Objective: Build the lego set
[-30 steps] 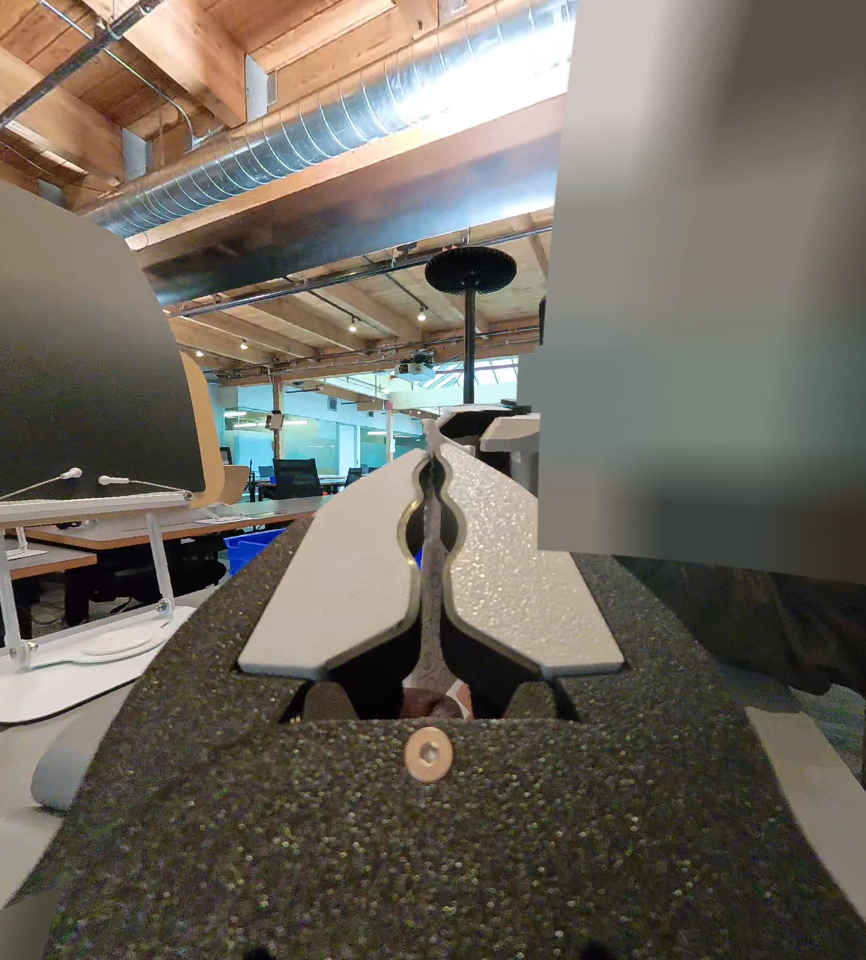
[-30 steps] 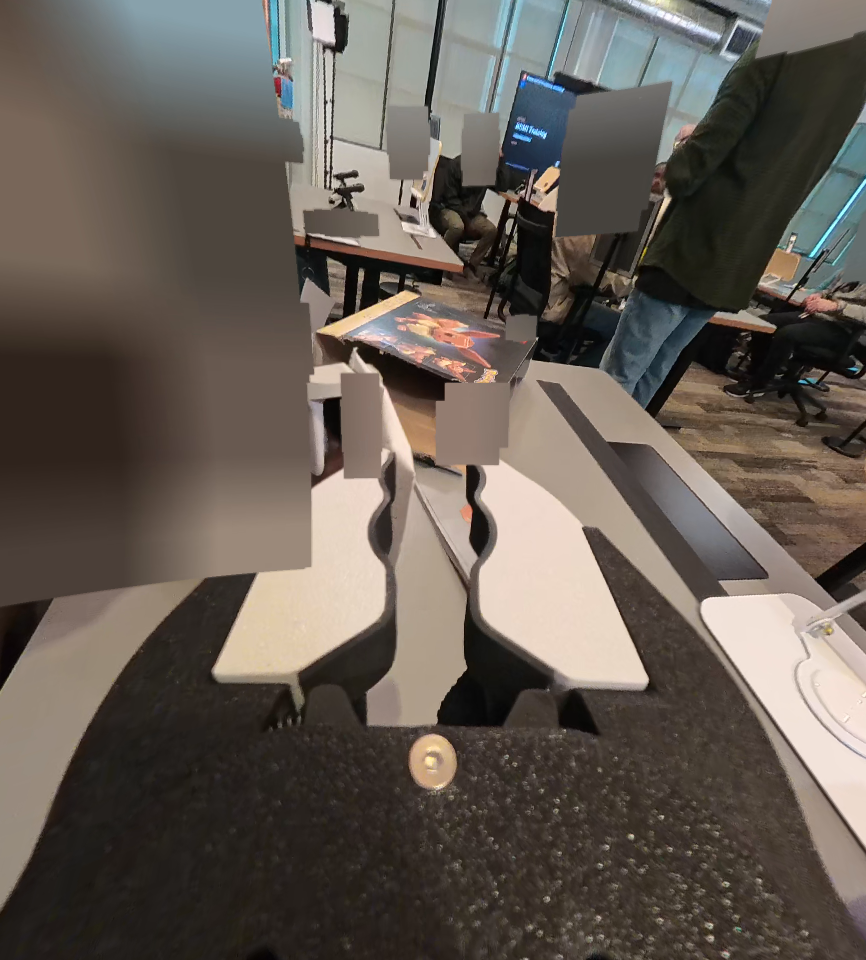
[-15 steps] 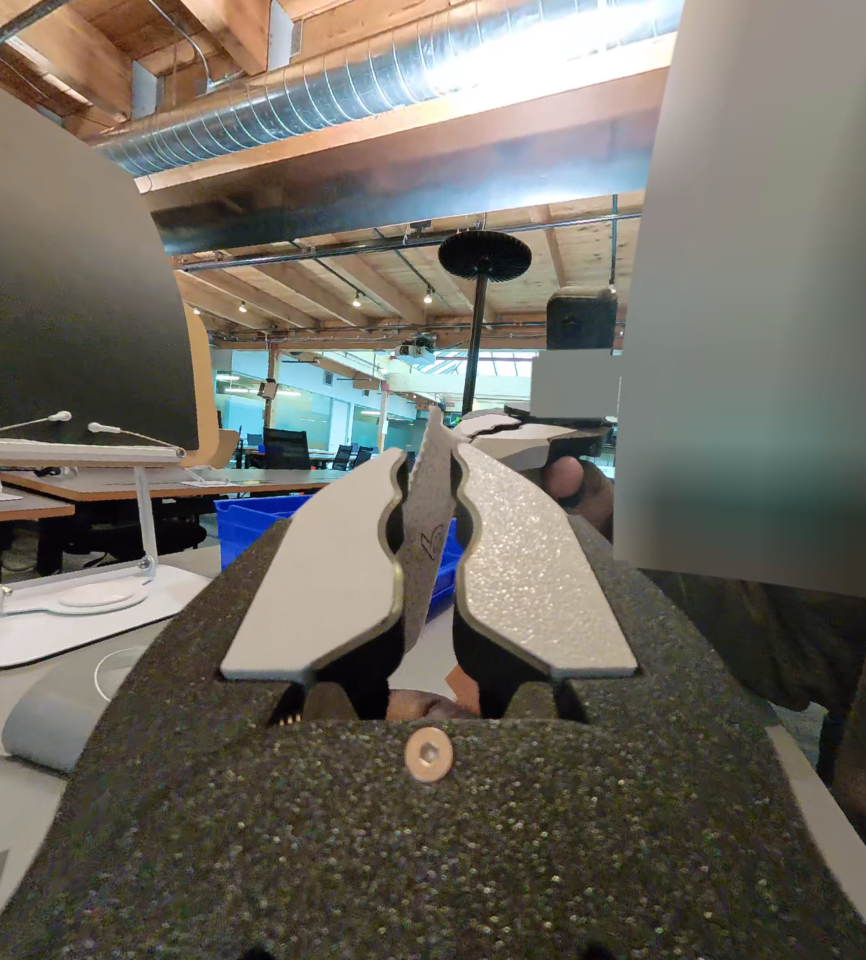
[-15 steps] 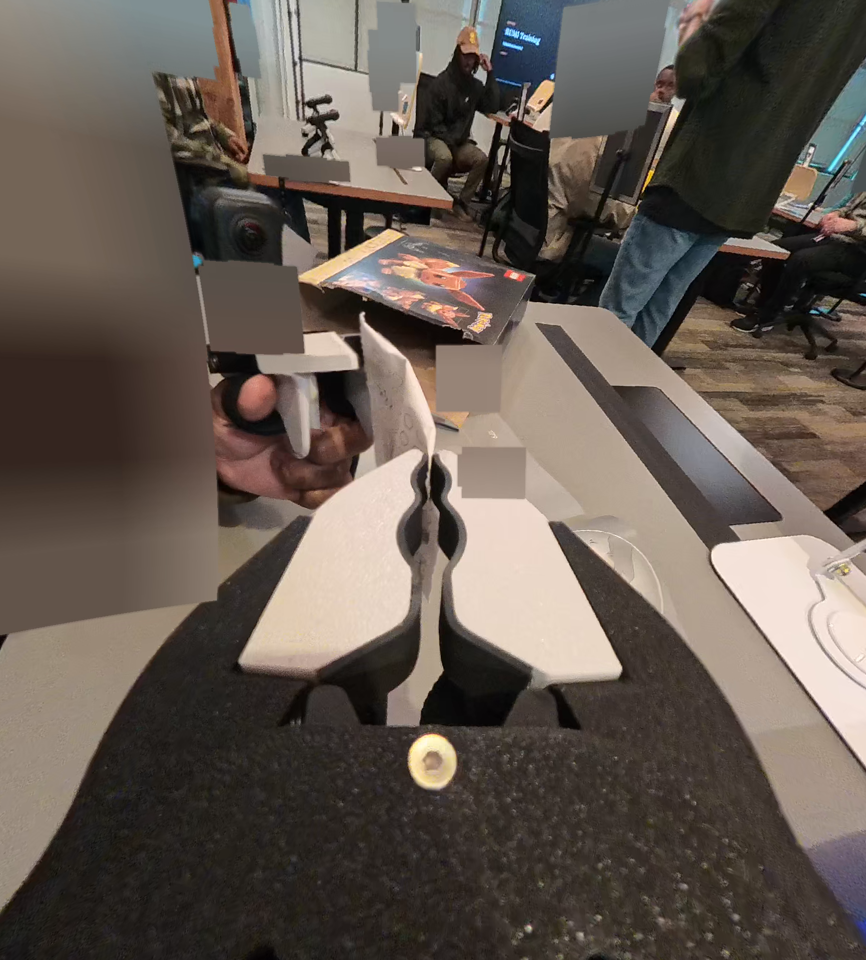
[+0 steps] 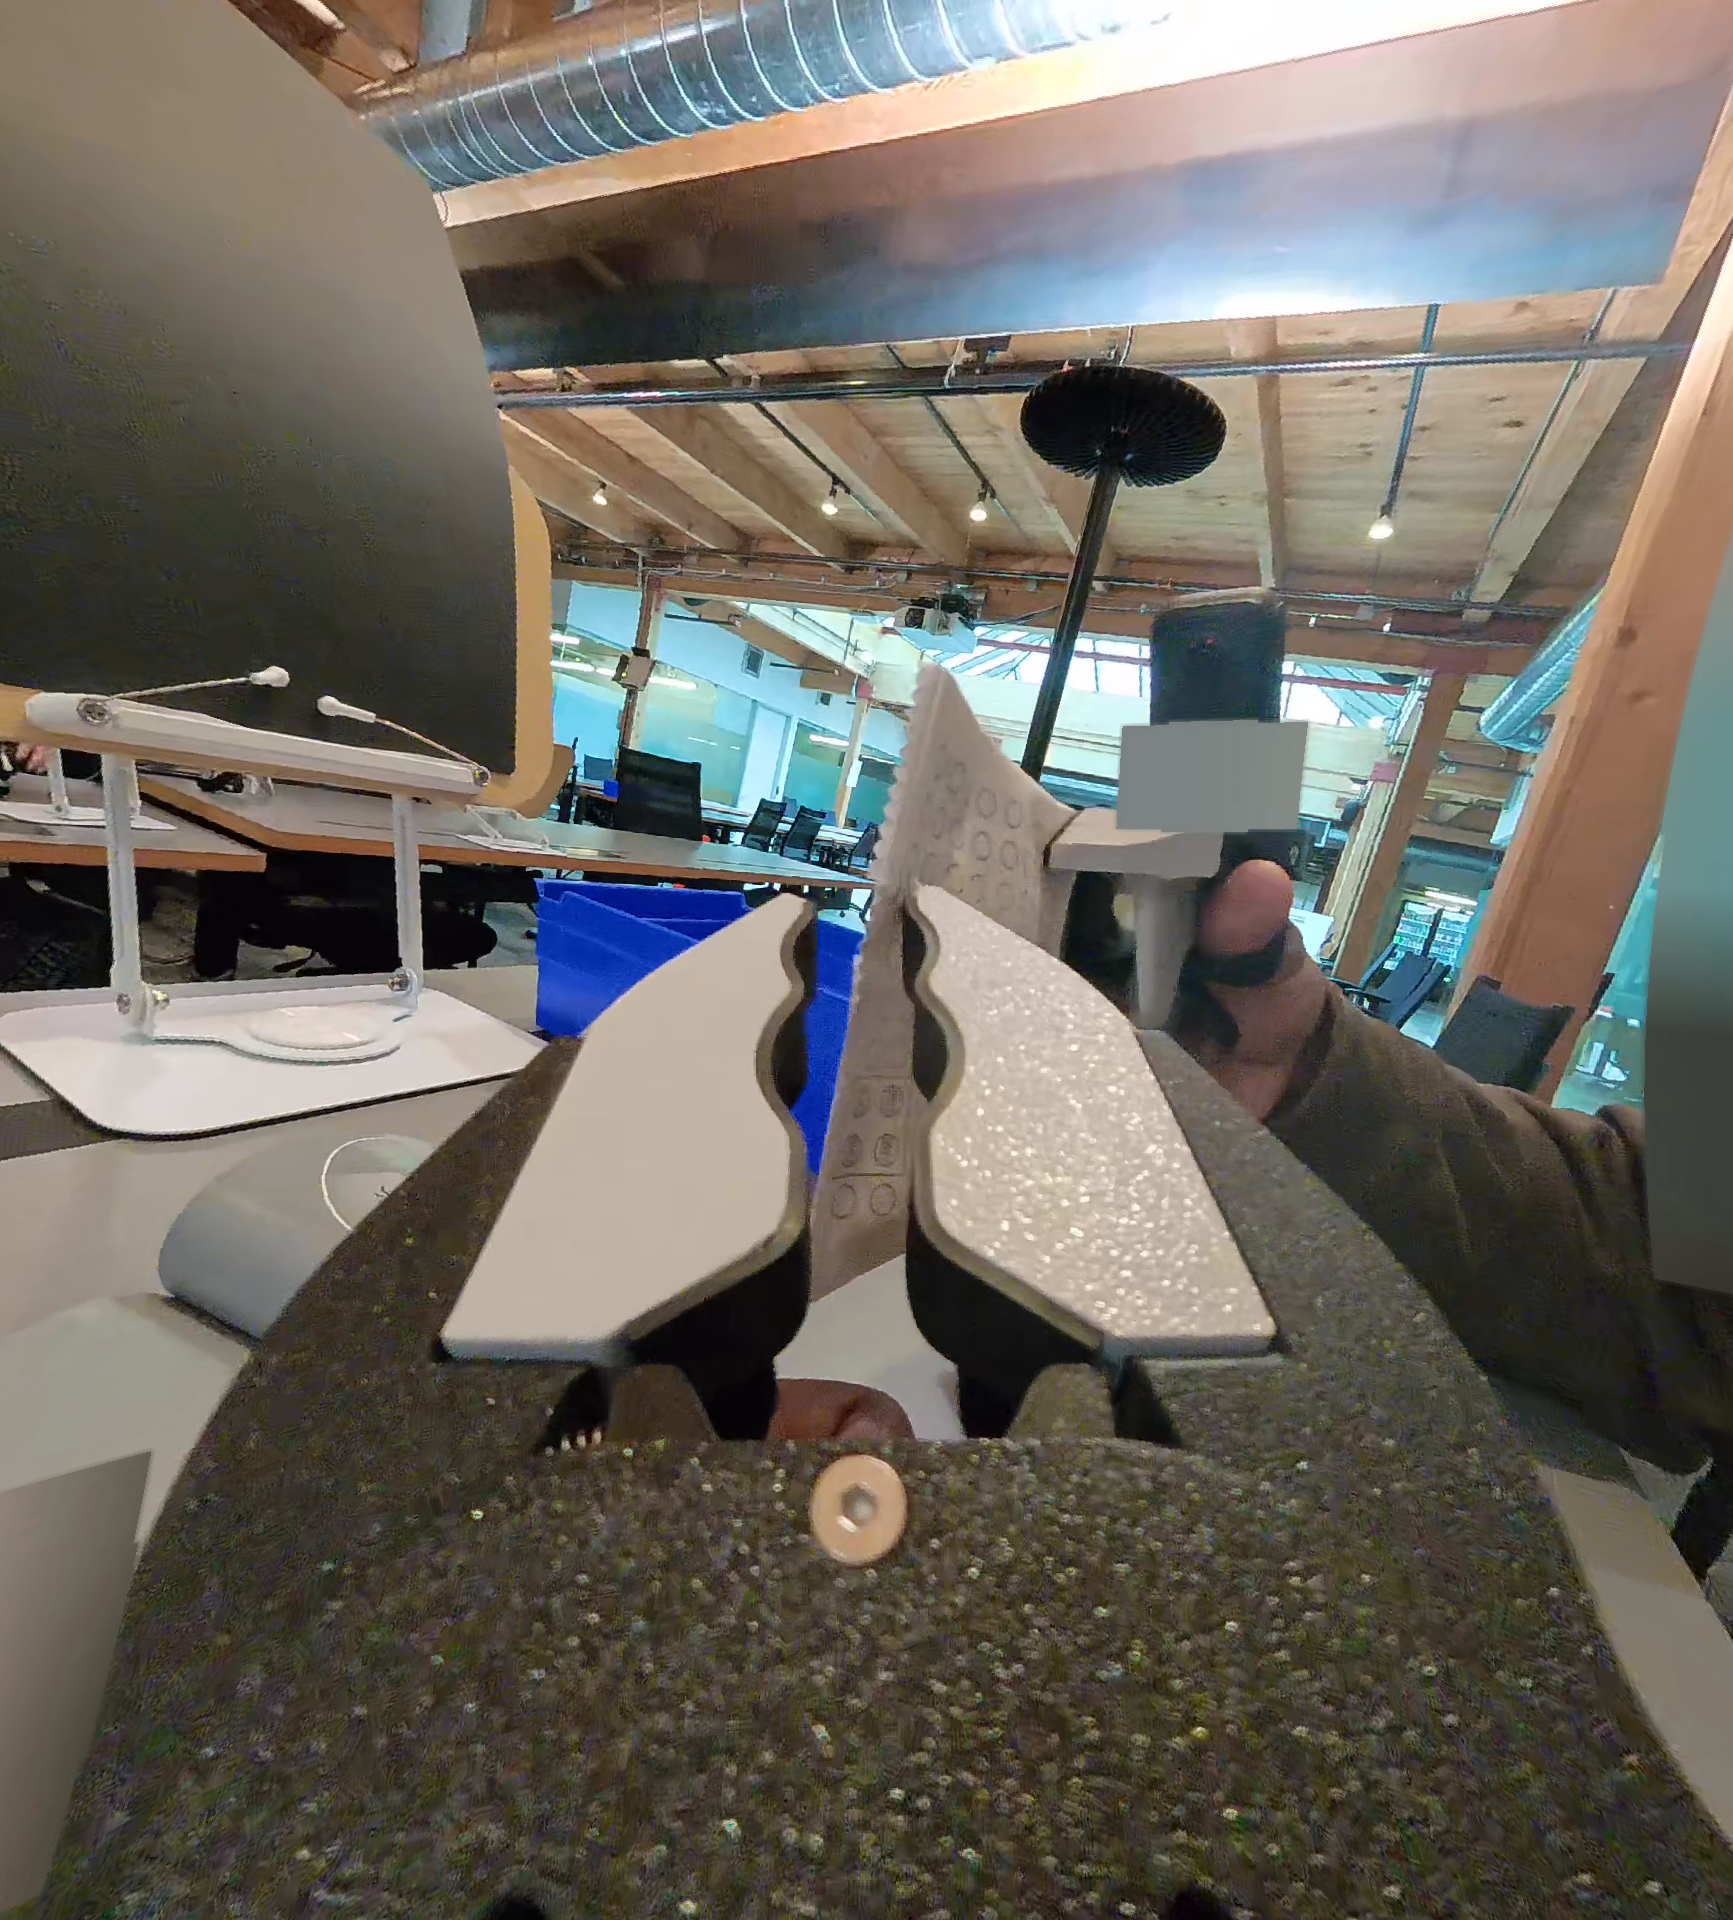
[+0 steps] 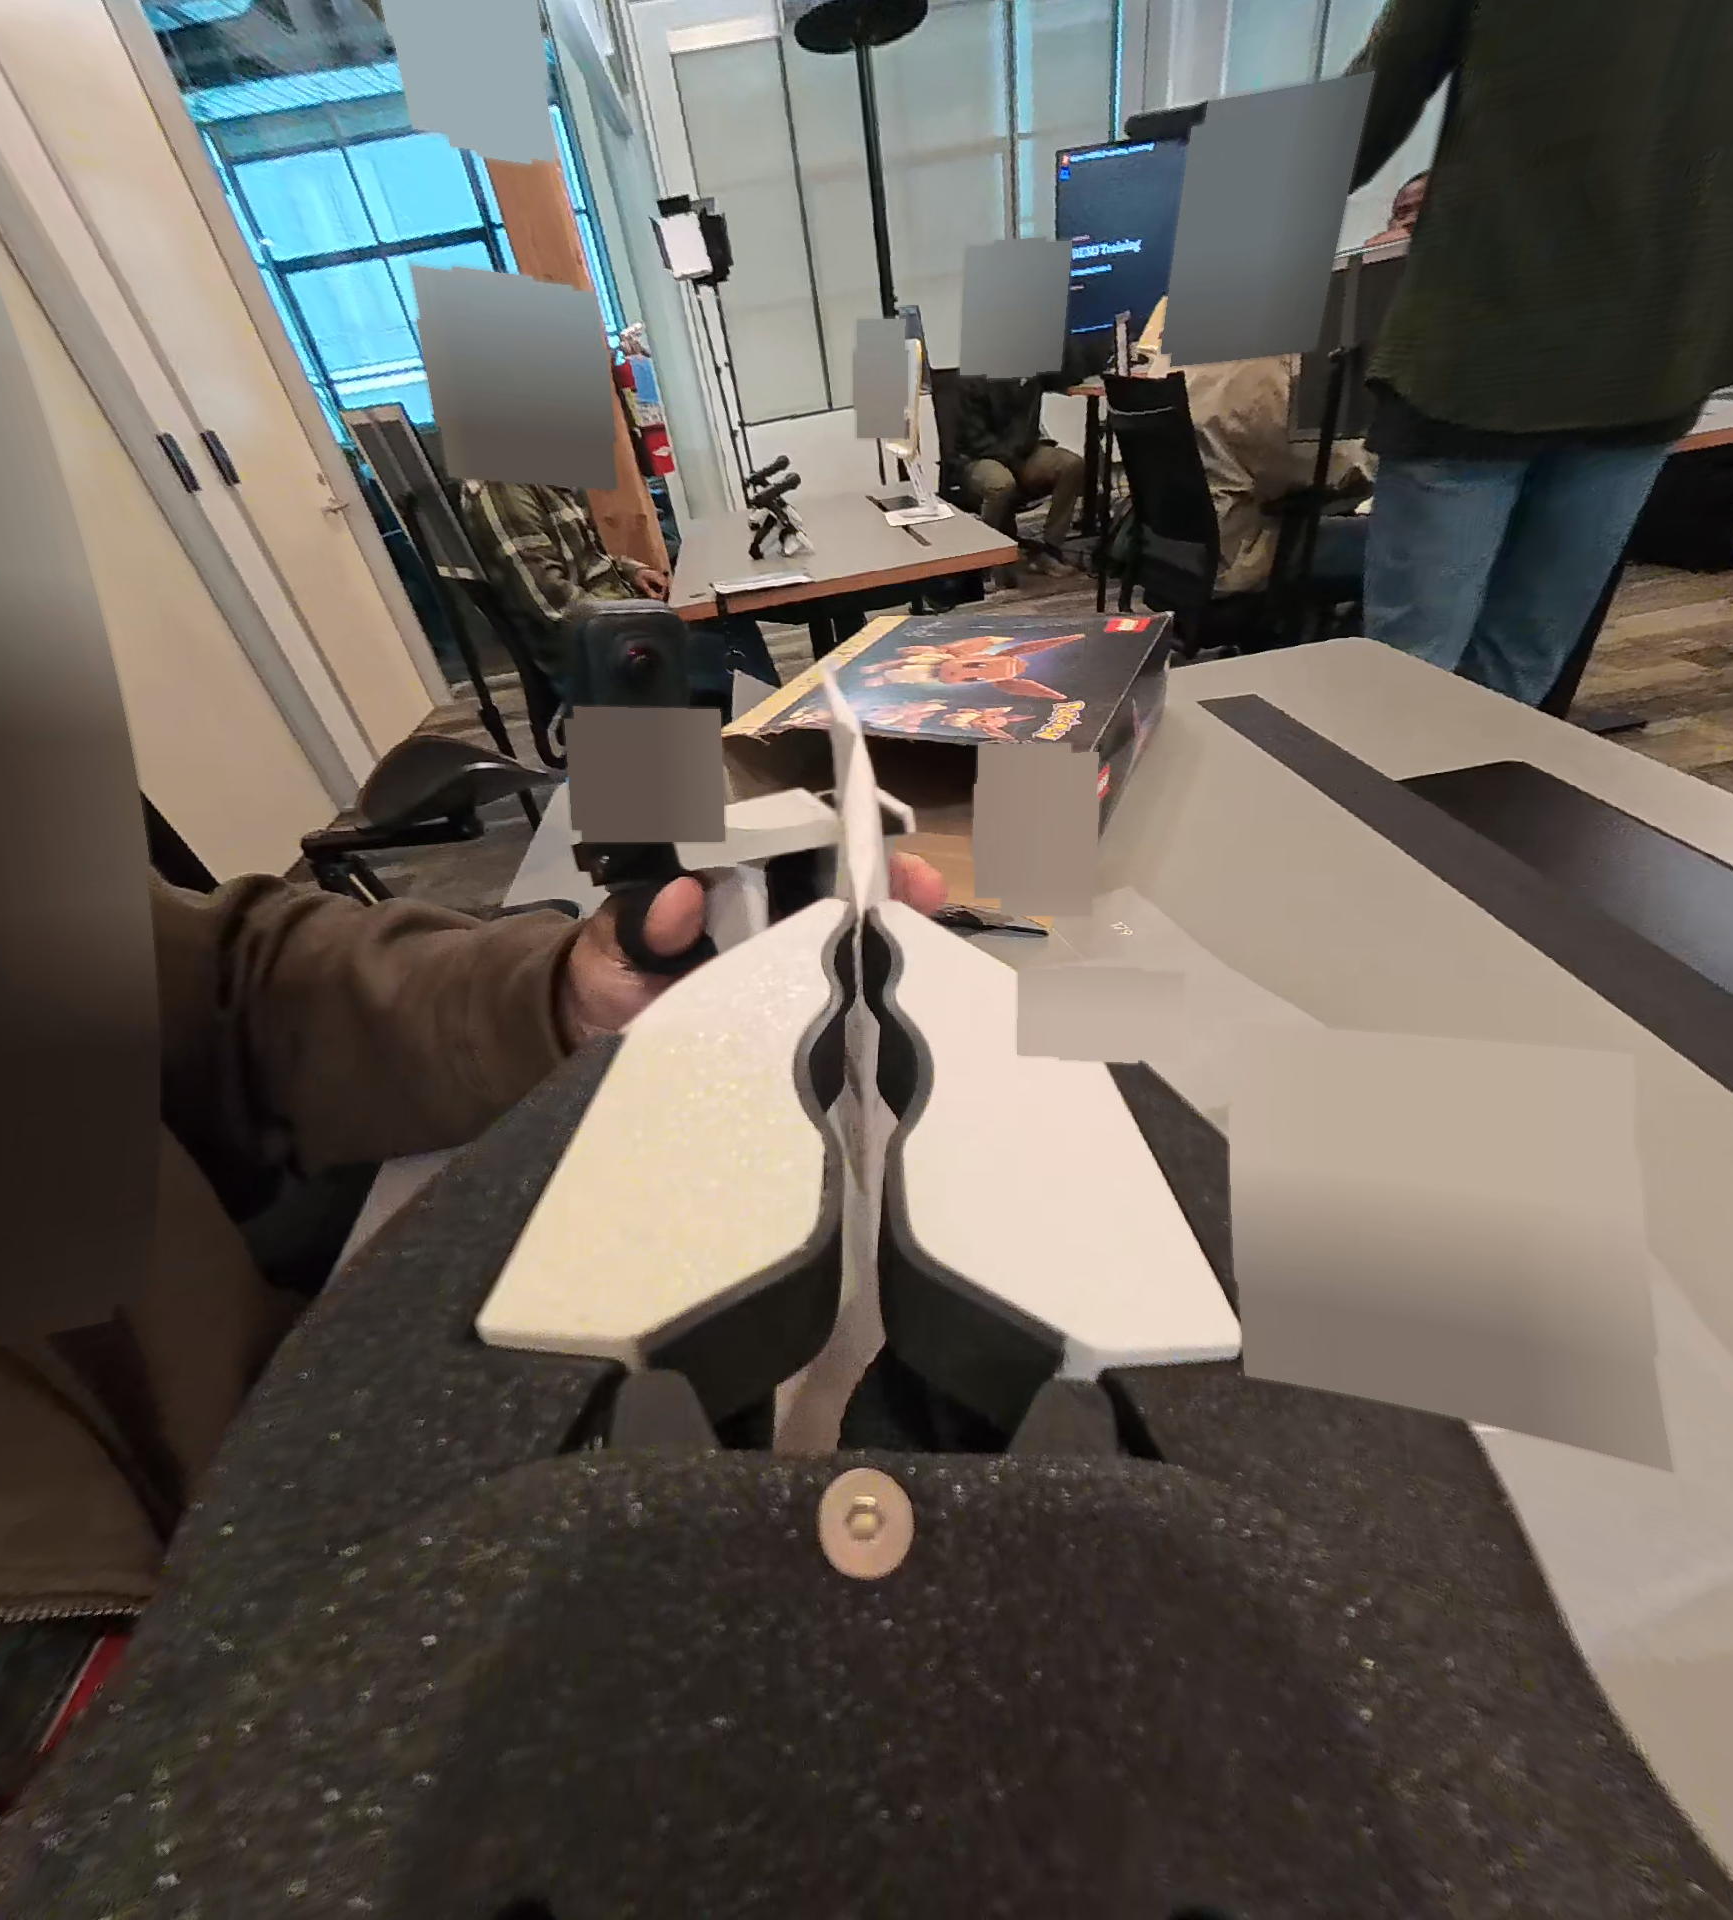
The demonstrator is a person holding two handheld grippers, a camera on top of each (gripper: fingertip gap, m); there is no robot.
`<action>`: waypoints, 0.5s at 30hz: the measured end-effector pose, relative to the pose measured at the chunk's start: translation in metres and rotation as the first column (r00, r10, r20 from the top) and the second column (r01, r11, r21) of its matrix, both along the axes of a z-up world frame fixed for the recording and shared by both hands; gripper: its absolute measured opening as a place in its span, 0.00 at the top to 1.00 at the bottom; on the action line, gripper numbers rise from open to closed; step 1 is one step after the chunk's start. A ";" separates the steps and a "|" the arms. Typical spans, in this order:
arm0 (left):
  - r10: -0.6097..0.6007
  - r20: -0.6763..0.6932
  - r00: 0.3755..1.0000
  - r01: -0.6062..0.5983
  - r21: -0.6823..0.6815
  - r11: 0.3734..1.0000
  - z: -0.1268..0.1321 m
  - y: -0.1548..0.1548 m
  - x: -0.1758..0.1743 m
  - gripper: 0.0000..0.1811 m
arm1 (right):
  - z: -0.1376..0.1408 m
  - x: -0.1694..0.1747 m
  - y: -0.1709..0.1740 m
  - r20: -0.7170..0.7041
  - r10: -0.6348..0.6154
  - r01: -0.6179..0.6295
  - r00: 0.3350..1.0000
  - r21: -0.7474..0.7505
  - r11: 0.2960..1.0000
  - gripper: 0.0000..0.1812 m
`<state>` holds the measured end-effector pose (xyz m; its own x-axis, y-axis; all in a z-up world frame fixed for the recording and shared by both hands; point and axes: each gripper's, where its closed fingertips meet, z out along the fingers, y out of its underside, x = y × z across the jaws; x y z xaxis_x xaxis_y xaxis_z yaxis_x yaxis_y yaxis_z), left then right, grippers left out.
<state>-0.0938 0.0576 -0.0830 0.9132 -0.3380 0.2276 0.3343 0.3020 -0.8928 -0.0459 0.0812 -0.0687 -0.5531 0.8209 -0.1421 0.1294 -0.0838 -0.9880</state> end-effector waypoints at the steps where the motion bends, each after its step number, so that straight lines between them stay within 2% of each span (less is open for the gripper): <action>1: -0.003 0.005 1.000 0.003 0.000 1.000 0.000 0.000 -0.001 0.91 | 0.000 0.001 -0.001 0.001 0.008 -0.008 1.000 -0.005 1.000 1.00; 11: -0.096 -0.021 0.995 0.095 -0.021 0.995 -0.003 -0.003 0.008 1.00 | -0.004 0.002 0.004 -0.009 -0.004 0.004 1.000 -0.078 0.997 1.00; 13: -0.103 -0.038 0.994 0.099 -0.089 0.991 -0.009 0.000 0.007 1.00 | -0.011 0.002 0.007 0.005 -0.019 0.019 1.000 -0.053 0.998 1.00; 15: -0.112 -0.080 0.991 0.093 -0.215 0.972 -0.019 0.004 0.006 1.00 | -0.025 0.002 0.013 0.040 -0.053 0.050 0.998 0.074 0.996 0.98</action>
<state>-0.0879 0.0615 -0.1024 0.8963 -0.3842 0.2215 0.2686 0.0730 -0.9605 -0.0438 0.0944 -0.0942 -0.5049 0.8570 -0.1031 0.1685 -0.0193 -0.9855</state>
